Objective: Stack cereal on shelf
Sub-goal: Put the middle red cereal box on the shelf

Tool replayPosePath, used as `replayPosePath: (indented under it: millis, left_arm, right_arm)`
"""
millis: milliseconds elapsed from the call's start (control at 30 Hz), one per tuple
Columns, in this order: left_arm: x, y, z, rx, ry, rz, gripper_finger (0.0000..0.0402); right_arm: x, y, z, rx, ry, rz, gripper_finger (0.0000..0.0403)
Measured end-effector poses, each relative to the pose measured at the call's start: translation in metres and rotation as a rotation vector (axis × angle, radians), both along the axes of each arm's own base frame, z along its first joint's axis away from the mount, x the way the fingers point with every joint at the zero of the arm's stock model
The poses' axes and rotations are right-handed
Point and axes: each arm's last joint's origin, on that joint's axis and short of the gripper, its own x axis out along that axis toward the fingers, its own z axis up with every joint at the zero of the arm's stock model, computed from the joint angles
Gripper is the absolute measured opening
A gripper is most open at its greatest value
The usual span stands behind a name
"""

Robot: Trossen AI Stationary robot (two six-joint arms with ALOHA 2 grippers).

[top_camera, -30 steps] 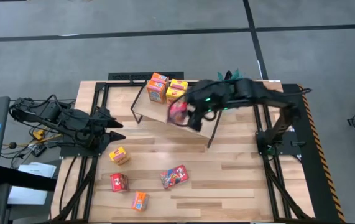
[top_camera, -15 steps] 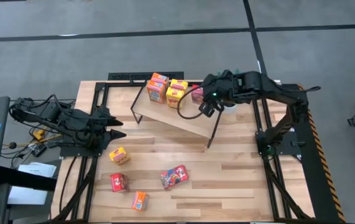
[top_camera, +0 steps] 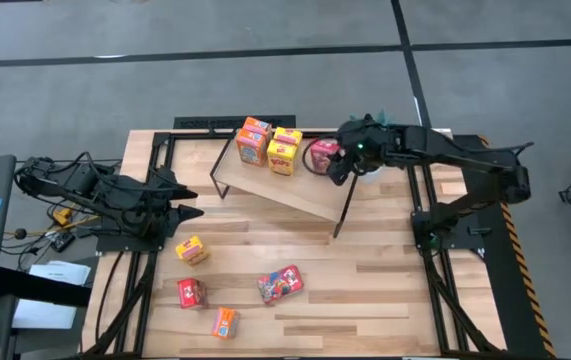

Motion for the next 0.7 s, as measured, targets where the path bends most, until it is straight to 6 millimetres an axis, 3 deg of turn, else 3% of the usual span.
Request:
replayPosePath:
  millis: [400, 700]
  left_arm:
    - [0.0, 0.0, 0.0, -0.001, 0.0, 0.002, 0.03]
    - [0.0, 0.001, 0.0, 0.012, -0.001, 0.024, 0.03]
  right_arm:
    - [0.022, -0.017, -0.024, 0.001, 0.036, 0.084, 0.0219]
    - [0.023, -0.025, -0.024, -0.024, 0.034, 0.079, 0.0208]
